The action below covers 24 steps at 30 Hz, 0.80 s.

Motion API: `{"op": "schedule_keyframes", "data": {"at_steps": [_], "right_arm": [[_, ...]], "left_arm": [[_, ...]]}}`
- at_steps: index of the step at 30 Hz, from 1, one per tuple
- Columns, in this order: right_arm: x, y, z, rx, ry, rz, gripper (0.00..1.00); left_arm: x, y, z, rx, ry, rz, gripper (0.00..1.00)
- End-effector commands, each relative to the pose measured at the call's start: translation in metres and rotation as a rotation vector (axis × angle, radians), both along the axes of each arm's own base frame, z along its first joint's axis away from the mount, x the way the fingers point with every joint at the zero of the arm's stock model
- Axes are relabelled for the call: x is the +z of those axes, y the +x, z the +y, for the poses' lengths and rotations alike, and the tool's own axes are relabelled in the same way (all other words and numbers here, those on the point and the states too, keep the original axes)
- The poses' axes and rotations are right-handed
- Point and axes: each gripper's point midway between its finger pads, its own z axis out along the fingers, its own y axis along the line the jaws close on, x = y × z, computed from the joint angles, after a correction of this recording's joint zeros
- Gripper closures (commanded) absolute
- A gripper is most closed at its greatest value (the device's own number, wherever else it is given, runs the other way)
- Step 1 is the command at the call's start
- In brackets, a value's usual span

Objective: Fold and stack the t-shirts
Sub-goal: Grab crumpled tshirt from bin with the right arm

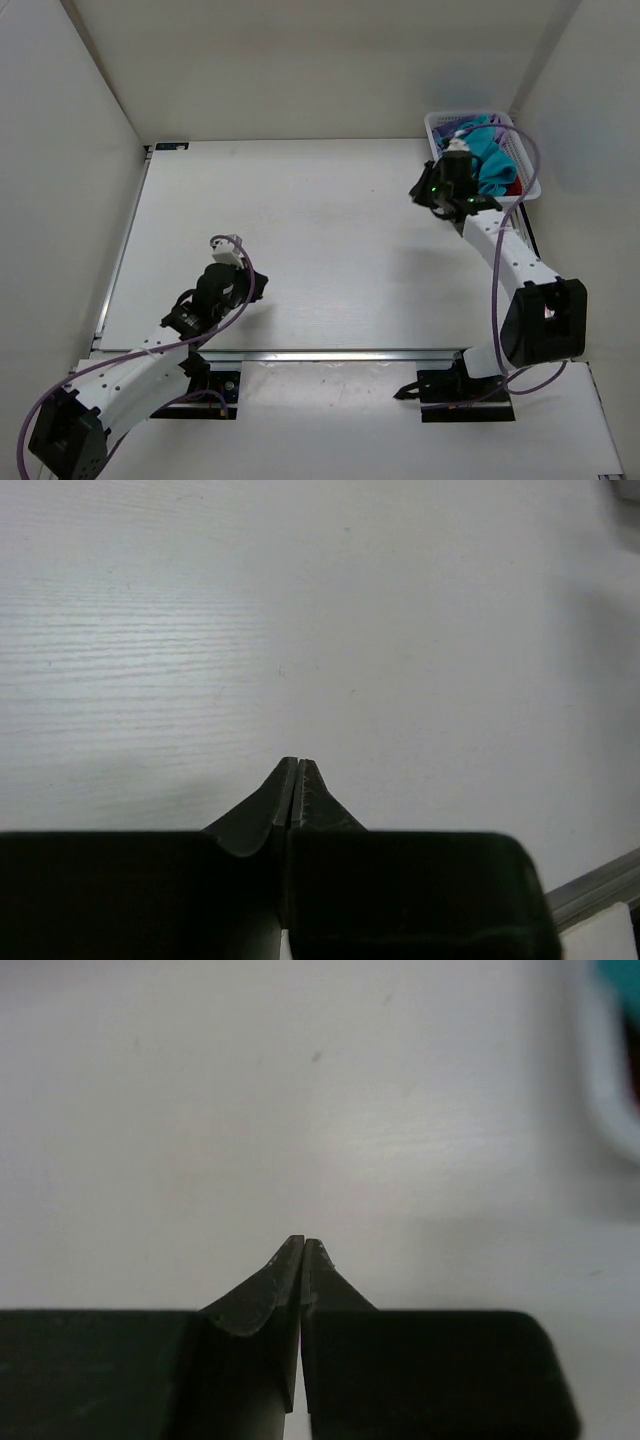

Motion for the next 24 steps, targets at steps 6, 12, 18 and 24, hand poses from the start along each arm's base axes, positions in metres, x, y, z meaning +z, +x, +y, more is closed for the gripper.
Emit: {"op": "schedule_keyframes", "data": {"at_steps": [6,12,18,24], "right_arm": [[0.034,0.074,-0.155,-0.363,-0.104,-0.036,0.87],[0.005,0.116,-0.187,-0.338,-0.113,0.068,0.64],[-0.003,0.135,-0.176,-0.270,-0.089,0.057,0.62],[-0.011,0.137,-0.177,-0.263,-0.035,0.061,0.98]], "left_arm": [[-0.022,0.018,0.036,0.169,0.105,0.085,0.89],[-0.019,0.011,0.025,0.128,0.007,0.030,0.81],[-0.030,0.002,0.020,0.082,0.006,0.064,0.83],[-0.025,0.008,0.016,0.069,-0.017,0.046,0.84]]}}
